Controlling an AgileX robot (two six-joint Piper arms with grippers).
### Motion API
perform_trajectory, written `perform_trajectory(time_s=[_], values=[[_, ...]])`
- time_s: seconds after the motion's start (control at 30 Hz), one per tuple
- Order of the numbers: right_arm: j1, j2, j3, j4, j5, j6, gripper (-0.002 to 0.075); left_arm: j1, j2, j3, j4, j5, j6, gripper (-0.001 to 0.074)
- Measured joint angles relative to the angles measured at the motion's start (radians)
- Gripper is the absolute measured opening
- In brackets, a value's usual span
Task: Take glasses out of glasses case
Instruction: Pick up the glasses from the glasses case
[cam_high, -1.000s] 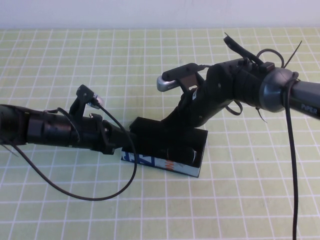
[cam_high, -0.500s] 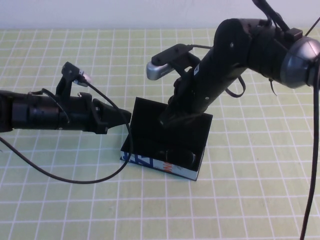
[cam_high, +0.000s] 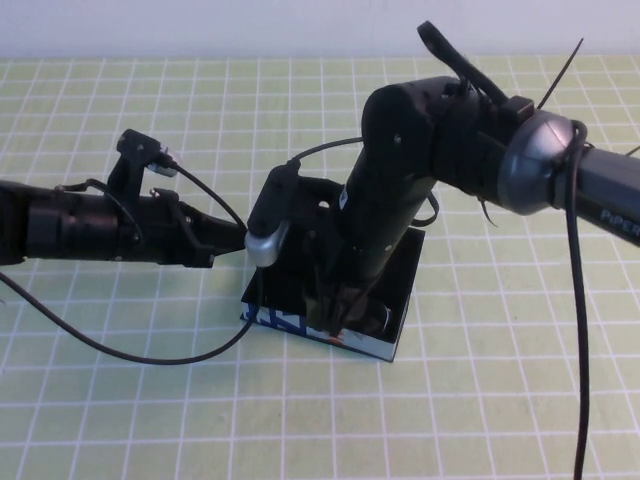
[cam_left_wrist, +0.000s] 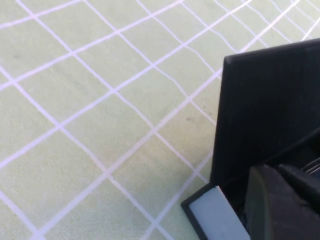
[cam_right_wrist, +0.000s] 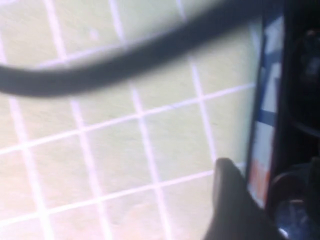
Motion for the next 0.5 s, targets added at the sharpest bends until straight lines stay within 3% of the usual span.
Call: perform_trajectory(time_s=[0.2, 0.5], values=[[-0.002, 0.034, 0.0, -0.066, -0.066, 0.002, 0.0314, 0.0, 0.0, 0.0, 0.004, -0.009, -0.005, -0.0004], [-0.002, 0.047, 0.0, -0.083, -0.153, 0.002, 0.0266, 0.0, 0.0, 0.0, 0.006, -0.011, -0.005, -0.0004]])
